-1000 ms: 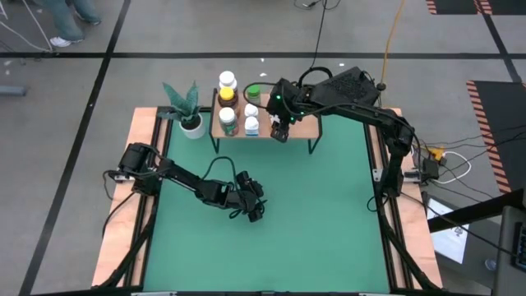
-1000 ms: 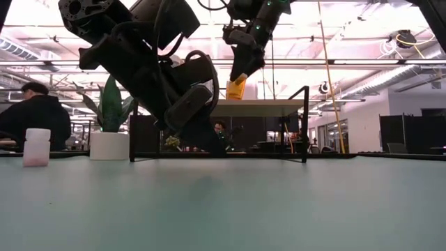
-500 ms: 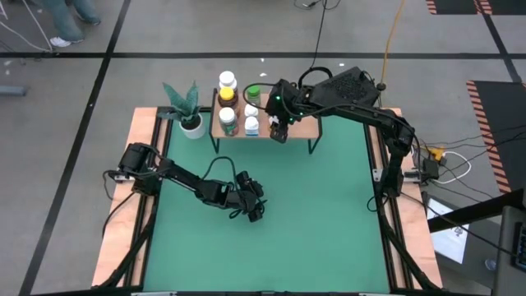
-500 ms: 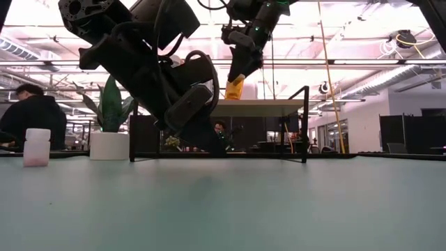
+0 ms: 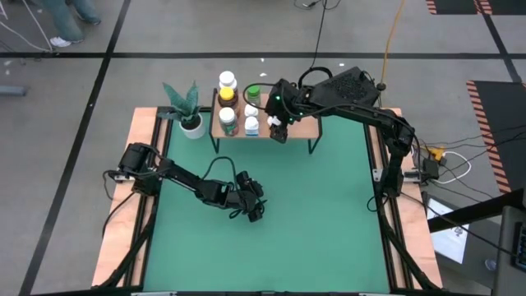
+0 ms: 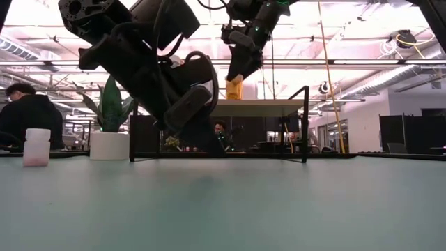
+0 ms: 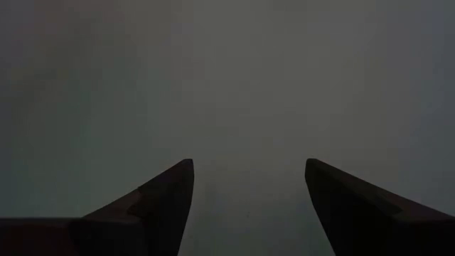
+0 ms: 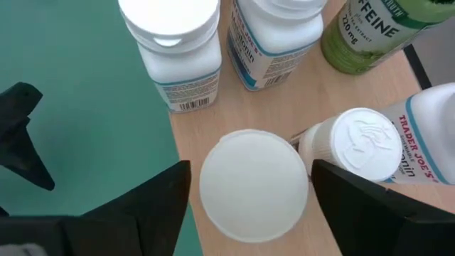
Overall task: Pick and place medicine bottles onto shelf by color
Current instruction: Put the white orange pill bottle on the shelf aligned with white black pill bottle, then put the transparent pill bottle on the shelf
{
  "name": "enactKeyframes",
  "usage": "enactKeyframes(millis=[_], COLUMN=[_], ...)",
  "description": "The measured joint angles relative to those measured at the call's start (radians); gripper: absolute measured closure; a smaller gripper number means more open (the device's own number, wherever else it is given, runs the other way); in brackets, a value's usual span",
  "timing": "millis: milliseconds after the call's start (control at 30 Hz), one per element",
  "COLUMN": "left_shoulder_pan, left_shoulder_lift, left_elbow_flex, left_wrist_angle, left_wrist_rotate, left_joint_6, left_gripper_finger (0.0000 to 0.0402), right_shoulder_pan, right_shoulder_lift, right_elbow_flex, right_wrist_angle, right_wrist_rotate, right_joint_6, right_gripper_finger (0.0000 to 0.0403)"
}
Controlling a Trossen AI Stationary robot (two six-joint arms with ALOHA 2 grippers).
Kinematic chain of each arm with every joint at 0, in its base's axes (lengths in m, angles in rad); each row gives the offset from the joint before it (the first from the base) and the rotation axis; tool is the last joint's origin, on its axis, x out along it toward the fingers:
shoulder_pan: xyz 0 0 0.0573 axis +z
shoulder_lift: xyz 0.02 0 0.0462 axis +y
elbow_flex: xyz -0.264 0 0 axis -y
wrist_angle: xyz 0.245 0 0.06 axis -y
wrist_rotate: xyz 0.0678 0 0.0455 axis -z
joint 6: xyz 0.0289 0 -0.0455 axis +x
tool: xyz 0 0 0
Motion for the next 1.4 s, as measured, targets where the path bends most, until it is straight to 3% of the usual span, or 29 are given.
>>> enactKeyframes(millis=[300, 400, 500, 733, 967, 1133, 1400], left_shoulder_pan=[-0.003, -0.007, -0.022, -0.041, -0.022, -0.028, -0.139], left_shoulder_lift=[0.0, 0.0, 0.001, 0.001, 0.001, 0.001, 0.001], left_elbow_flex=[0.0, 0.0, -0.001, -0.001, 0.01, 0.057, 0.229], left_wrist_angle=[-0.062, -0.099, -0.12, -0.077, -0.075, -0.076, -0.046], left_wrist_rotate=[0.0, 0.0, 0.0, -0.002, 0.0, 0.056, 0.069], left_joint_6=[-0.061, -0.112, -0.129, -0.154, -0.273, -0.33, -0.313], left_gripper_finger=[0.0128, 0.0128, 0.0128, 0.0128, 0.0128, 0.0128, 0.0128], right_shoulder_pan=[0.027, 0.072, 0.139, 0.283, 0.417, 0.503, 0.645], right_shoulder_lift=[-0.131, -0.25, -0.4, -0.667, -0.724, -0.711, -0.711], right_elbow_flex=[-0.009, -0.102, -0.278, -0.788, -1.204, -1.402, -1.597], right_wrist_angle=[-0.091, -0.086, 0.017, 0.446, 1.017, 1.379, 1.73], right_wrist_rotate=[0.003, 0.004, 0.045, 0.08, 0.076, 0.027, 0.0], right_joint_6=[0.03, 0.062, 0.107, 0.176, 0.157, 0.175, 0.26], right_gripper_finger=[0.011, 0.0113, 0.0114, 0.0115, 0.0115, 0.0115, 0.0115])
